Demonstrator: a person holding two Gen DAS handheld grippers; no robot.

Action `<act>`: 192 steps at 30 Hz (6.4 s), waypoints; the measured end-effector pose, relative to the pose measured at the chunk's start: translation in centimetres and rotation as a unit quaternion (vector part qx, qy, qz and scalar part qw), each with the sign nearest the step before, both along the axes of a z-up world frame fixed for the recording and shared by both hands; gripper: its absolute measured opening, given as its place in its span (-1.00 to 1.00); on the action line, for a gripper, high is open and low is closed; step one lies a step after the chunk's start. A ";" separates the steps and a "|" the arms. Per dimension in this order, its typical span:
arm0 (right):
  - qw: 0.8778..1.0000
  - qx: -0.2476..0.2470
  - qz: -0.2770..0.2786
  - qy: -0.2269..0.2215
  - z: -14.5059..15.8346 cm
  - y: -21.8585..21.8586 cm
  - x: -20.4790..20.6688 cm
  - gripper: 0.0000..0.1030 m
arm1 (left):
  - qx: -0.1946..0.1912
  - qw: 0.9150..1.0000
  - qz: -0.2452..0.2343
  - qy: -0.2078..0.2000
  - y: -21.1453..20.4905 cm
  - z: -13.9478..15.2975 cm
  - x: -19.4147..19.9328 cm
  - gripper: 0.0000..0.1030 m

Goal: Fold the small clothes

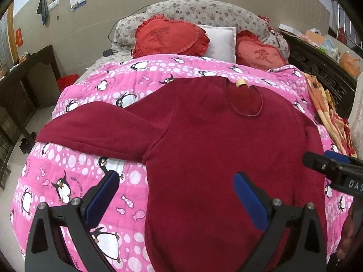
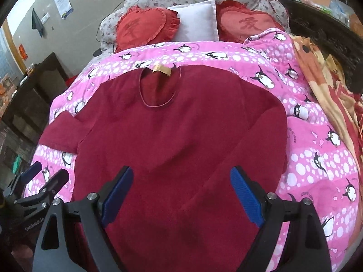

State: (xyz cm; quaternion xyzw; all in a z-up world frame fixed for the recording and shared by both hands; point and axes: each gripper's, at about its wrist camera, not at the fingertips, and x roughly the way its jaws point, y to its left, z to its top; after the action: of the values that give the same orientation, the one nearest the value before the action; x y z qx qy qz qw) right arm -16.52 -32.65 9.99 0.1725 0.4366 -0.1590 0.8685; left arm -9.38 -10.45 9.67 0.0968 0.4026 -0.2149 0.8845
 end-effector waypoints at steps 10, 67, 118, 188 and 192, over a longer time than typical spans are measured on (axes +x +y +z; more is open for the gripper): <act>1.000 0.010 -0.011 0.004 -1.1 -0.2 0.9 0.36 | 0.000 1.000 0.006 0.009 0.1 -0.9 1.0 0.99; 0.999 -0.011 -0.001 0.048 -4.3 0.7 4.5 0.36 | -0.011 0.997 0.064 0.037 3.8 -2.8 6.4 0.99; 0.999 0.031 -0.021 0.016 -1.9 -3.3 5.0 0.36 | -0.192 0.979 -0.059 0.024 0.5 5.1 9.9 -0.86; 0.999 -0.003 0.002 -0.052 -0.7 -10.2 2.7 -1.00 | -0.011 0.997 0.029 0.074 0.5 -6.2 11.3 0.77; 1.000 -0.007 0.012 0.010 -4.6 -9.7 5.6 -1.00 | -0.008 0.997 0.030 0.077 0.6 -6.0 11.0 0.77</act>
State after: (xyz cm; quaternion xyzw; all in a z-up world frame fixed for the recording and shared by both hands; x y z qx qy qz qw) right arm -10.93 -42.31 5.39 0.1595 0.4467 -0.1530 0.8669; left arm 1.66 -9.87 3.65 0.0609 0.4707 -0.1987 0.8575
